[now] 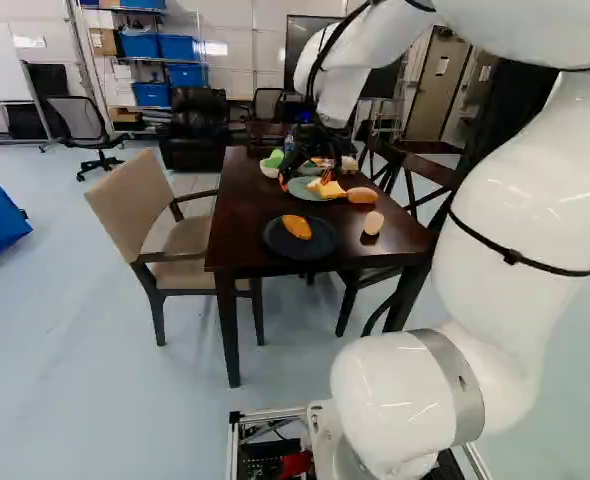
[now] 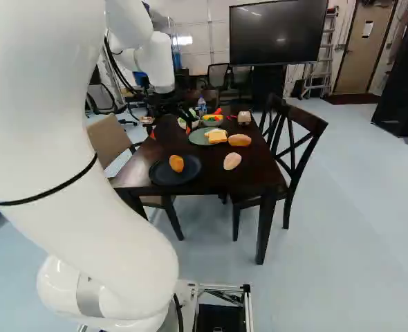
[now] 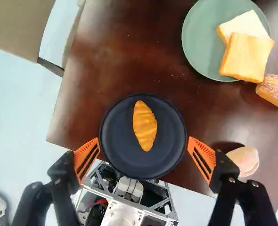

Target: Move the croissant to the empty plate

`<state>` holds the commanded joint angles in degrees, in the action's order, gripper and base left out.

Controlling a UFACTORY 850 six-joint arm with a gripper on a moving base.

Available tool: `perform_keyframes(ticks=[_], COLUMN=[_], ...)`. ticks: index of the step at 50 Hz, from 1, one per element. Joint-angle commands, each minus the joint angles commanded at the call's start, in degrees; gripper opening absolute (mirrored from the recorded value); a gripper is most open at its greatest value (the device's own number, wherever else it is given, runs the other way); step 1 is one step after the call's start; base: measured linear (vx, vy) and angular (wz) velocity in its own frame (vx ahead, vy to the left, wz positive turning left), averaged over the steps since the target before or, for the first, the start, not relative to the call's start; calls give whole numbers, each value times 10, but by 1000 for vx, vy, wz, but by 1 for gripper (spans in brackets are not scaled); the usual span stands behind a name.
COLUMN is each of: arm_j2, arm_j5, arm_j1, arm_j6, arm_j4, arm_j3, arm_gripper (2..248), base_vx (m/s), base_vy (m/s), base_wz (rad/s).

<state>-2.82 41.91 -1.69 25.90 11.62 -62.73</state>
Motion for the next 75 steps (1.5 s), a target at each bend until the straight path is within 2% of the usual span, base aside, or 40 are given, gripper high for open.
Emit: perform_keyframes(ticks=[12, 28, 75], arm_j2=[19, 43, 43], arm_j5=[8, 43, 44], arm_j1=[2, 2, 2], arm_j6=[0, 0, 0], arm_j4=[-12, -23, -23], arm_j3=[0, -2, -2], arm_gripper=[247, 247, 247], base_vx=[0, 0, 0], base_vy=[0, 0, 0], base_wz=[0, 0, 0])
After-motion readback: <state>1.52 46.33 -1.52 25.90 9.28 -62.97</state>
